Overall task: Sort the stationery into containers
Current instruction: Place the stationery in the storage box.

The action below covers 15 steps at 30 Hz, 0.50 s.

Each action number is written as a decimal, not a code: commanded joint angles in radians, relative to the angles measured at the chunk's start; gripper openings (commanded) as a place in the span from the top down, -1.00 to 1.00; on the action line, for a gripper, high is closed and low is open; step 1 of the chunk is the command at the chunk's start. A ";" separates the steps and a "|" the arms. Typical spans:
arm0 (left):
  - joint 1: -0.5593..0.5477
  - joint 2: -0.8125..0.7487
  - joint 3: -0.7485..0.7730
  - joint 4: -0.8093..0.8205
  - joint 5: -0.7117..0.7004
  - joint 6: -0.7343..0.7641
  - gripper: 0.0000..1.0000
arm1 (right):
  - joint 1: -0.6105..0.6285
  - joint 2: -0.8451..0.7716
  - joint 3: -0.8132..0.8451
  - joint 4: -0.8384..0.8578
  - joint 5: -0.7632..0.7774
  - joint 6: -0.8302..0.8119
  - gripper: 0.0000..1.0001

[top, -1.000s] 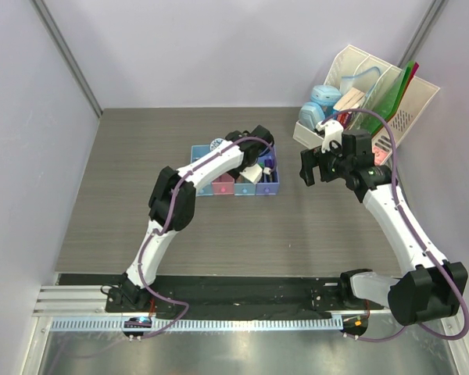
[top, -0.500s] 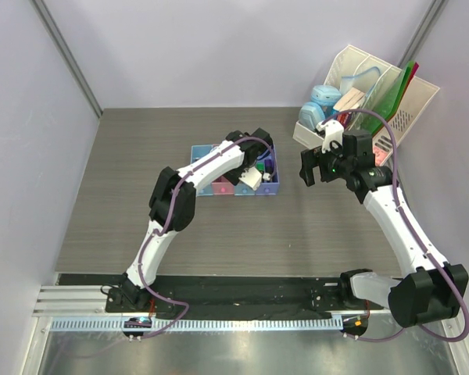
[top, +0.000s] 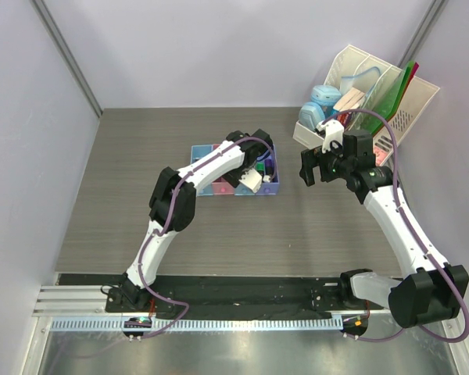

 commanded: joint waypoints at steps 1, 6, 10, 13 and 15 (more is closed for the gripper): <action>0.007 -0.021 -0.010 -0.043 -0.032 0.012 0.82 | 0.005 -0.025 0.012 0.036 -0.011 -0.005 -0.99; 0.010 -0.027 -0.009 -0.035 -0.016 0.005 0.42 | 0.005 -0.025 0.014 0.035 -0.011 -0.003 -0.99; 0.010 -0.029 -0.015 -0.024 -0.015 -0.007 0.04 | 0.005 -0.028 0.017 0.033 -0.011 -0.002 -0.99; 0.010 -0.040 -0.037 0.005 -0.004 -0.007 -0.21 | 0.005 -0.030 0.017 0.035 -0.011 -0.002 -0.99; 0.010 -0.044 -0.047 0.014 0.000 -0.007 -0.31 | 0.005 -0.030 0.014 0.033 -0.011 -0.002 -0.99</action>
